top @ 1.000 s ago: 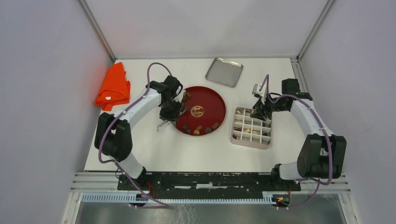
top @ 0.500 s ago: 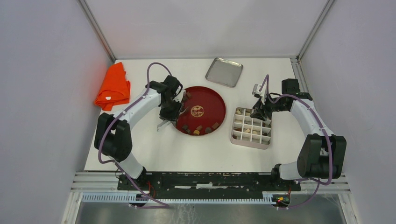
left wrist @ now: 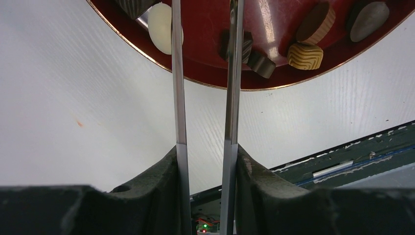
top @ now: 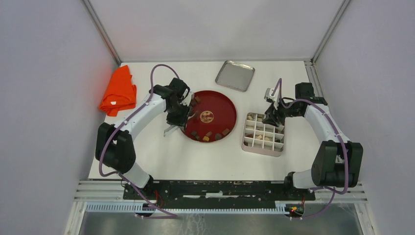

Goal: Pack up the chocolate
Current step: Pick up the fake chocolate from the plate.

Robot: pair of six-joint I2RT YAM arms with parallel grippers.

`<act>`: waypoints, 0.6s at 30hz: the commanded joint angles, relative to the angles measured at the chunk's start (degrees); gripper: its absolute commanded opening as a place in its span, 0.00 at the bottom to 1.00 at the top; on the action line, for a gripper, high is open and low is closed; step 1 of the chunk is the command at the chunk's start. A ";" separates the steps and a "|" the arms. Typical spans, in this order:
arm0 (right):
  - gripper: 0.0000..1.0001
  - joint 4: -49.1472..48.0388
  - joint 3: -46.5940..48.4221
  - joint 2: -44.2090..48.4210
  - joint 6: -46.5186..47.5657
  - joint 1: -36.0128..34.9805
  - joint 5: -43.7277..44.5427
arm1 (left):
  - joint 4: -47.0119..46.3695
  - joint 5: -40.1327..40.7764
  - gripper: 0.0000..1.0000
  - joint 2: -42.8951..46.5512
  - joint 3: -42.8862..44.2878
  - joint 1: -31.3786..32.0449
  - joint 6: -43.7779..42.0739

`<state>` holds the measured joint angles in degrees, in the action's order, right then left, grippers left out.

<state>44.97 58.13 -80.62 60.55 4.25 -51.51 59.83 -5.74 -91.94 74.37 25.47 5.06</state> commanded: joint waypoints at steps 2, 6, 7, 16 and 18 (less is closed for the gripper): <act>0.54 0.18 1.72 -0.33 0.90 0.14 -1.67 | -0.78 -2.85 0.02 3.99 0.82 -0.14 -0.83; 0.54 0.08 1.64 -0.37 0.87 0.14 -1.75 | -3.02 -5.79 0.02 6.32 -1.75 -0.08 -0.78; 0.54 0.03 1.62 -0.41 0.86 0.14 -1.76 | -3.67 -6.59 0.02 6.94 -2.45 -0.04 -0.68; 0.54 -0.07 1.63 -0.68 0.67 0.14 -1.93 | -7.55 -16.51 0.02 13.47 -6.16 0.22 -1.06; 0.54 -0.15 1.63 -0.61 0.53 0.14 -1.89 | -8.15 -19.61 0.02 14.76 -6.31 0.70 -1.55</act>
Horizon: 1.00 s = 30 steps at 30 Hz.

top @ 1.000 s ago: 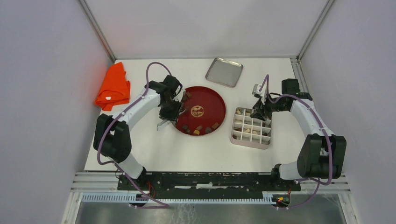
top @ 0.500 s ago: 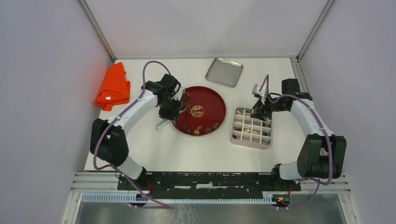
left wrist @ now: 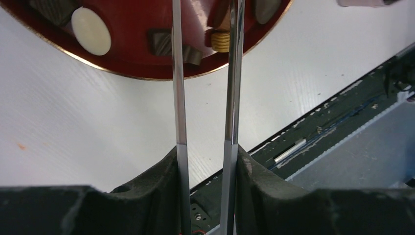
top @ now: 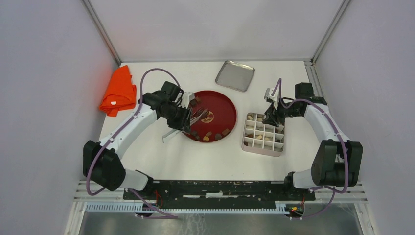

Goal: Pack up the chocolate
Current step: Pick up the fake chocolate from the plate, then place the fake chocolate in the packing box.

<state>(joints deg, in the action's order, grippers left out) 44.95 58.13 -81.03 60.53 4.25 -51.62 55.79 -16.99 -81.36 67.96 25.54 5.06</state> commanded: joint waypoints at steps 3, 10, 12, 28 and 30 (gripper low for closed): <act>0.54 -0.92 1.34 0.23 -0.03 0.14 -1.56 | -5.47 -11.62 0.02 6.11 -0.19 2.34 -1.89; 0.54 -4.41 0.35 1.63 -3.26 0.98 -0.26 | -10.30 -14.09 0.02 8.79 -1.09 11.16 0.37; 0.54 -7.47 -0.58 2.32 -7.17 1.90 1.26 | -12.25 -14.16 0.02 9.00 -1.53 14.23 1.41; 0.55 -17.03 -4.34 5.40 -15.75 5.83 3.11 | -22.44 -5.56 0.02 -2.77 0.75 32.75 7.80; 0.55 -16.76 -4.30 5.28 -15.49 5.86 2.93 | -22.22 -4.09 0.02 -4.72 2.03 33.81 7.76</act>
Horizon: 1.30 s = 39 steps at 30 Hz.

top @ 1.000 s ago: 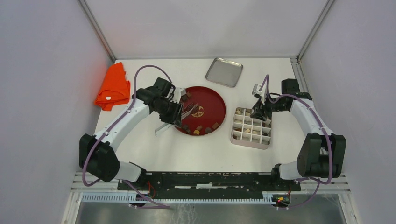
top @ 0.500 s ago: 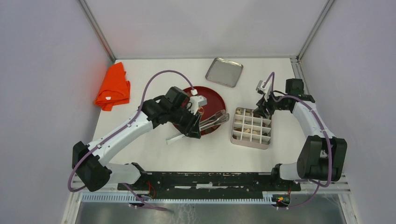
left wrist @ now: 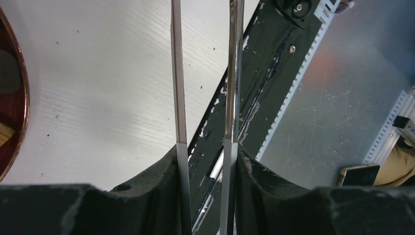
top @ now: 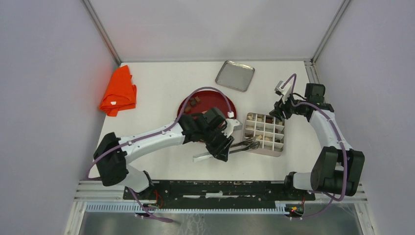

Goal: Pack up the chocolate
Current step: Place the fake chocolate in the packing box.

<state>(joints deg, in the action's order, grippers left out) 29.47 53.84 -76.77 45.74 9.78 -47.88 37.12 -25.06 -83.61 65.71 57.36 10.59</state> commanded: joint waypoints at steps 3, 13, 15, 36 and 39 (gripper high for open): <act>0.55 -1.01 0.11 0.99 -0.41 0.33 -0.90 | -3.00 6.07 0.02 -5.22 6.25 3.39 2.18; 0.55 -0.47 0.21 0.83 0.14 0.33 -1.51 | -2.37 9.53 0.07 -10.49 10.43 5.90 2.38; 0.55 -0.32 0.30 0.75 0.27 0.32 -1.60 | -1.18 11.36 0.09 -11.40 11.59 6.28 2.42; 0.55 0.41 0.45 0.89 1.11 0.33 -2.04 | 4.43 16.05 0.39 -14.85 15.87 8.10 4.16; 0.55 0.47 0.47 1.00 1.20 0.41 -2.04 | 4.40 15.74 0.40 -14.74 15.85 8.07 4.30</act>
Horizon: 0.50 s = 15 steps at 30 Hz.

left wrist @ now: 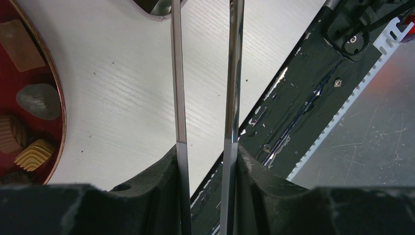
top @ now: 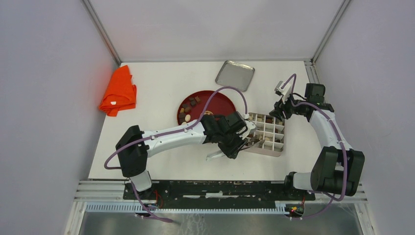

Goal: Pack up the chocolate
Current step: Place the fake chocolate in the packing box.

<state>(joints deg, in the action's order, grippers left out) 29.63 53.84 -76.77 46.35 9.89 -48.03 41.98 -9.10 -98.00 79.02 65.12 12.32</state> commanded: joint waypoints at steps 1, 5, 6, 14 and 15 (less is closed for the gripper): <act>0.55 0.34 0.47 1.10 0.67 0.30 -1.83 | -0.48 -0.32 0.41 -0.35 2.56 0.31 2.63; 0.55 0.47 0.45 1.21 0.76 0.29 -1.89 | -0.42 -0.73 0.42 -0.55 2.45 0.39 2.80; 0.55 0.48 0.47 1.26 0.83 0.35 -1.89 | -0.36 -0.80 0.42 -0.53 2.45 0.31 2.82; 0.55 0.59 0.47 1.30 0.94 0.48 -2.15 | -0.17 -1.35 0.45 -0.71 2.36 0.35 2.89; 0.55 0.61 0.45 1.41 0.94 0.46 -2.15 | -0.10 -1.36 0.46 -0.71 2.36 0.30 2.93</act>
<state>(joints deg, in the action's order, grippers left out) 30.02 53.84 -76.77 46.68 9.98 -48.45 42.26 -9.32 -98.59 79.09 65.12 12.36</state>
